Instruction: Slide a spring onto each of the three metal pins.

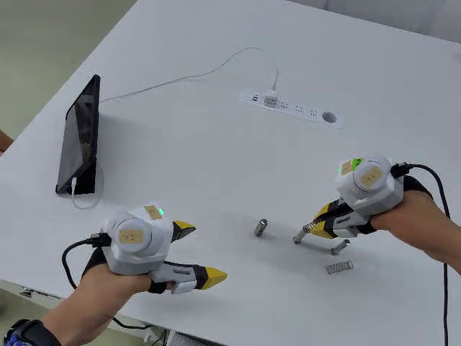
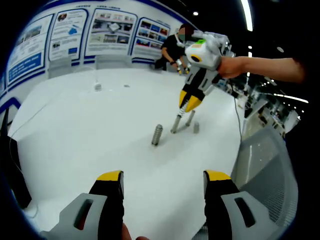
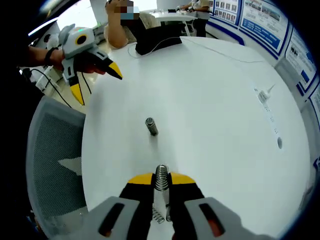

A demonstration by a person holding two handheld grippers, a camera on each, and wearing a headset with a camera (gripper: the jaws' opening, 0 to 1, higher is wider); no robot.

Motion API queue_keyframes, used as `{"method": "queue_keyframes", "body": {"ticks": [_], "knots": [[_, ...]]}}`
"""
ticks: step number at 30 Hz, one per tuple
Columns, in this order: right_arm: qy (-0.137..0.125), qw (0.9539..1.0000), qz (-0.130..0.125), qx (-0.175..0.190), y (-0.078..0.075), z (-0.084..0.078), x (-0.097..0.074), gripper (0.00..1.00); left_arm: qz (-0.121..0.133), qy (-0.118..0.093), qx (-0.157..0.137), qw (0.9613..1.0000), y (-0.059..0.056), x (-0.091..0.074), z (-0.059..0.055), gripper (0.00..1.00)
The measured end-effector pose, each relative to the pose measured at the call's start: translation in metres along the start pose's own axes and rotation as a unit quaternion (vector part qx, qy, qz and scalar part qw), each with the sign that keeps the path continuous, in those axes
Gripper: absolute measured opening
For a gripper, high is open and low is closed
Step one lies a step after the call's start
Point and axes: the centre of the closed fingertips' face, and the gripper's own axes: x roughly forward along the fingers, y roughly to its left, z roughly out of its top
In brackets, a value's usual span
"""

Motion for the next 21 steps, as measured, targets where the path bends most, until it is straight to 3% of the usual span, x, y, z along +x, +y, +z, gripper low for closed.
{"method": "queue_keyframes", "body": {"ticks": [21], "knots": [[0.026,0.9991,0.002,-0.032,0.0,0.0,0.018,0.13,0.005,-0.002,-0.004,1.0,0.003,-0.004,0.0,0.65]]}}
